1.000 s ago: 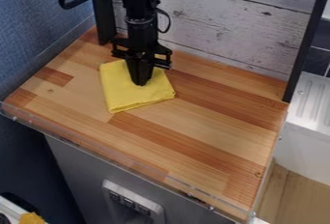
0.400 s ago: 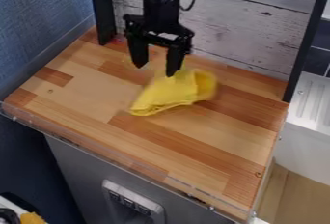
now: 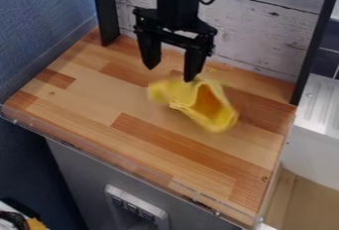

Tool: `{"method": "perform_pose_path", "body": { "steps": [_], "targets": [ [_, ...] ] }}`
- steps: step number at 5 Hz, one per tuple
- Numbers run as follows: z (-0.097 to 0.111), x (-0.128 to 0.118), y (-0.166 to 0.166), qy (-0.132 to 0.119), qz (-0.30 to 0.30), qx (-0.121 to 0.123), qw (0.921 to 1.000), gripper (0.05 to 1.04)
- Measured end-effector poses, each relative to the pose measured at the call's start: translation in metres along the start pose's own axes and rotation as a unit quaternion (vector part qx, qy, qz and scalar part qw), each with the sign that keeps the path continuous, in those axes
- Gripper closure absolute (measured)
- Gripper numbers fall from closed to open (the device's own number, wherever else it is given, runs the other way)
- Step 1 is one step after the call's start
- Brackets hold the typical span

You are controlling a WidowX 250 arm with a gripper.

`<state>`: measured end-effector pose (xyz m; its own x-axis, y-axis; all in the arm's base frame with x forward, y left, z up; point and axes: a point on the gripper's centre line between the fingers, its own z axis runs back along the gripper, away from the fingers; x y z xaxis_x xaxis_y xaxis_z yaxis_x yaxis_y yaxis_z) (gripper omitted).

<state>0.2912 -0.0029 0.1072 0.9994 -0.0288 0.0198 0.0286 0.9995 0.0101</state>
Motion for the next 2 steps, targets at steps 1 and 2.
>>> {"method": "perform_pose_path", "body": {
  "steps": [1, 2],
  "targets": [
    [0.0063, -0.0133, -0.0116, -0.004, -0.001, -0.002, 1.0, 0.087],
    [0.0098, -0.0187, -0.017, -0.002, 0.002, -0.006, 1.0, 0.085]
  ]
}}
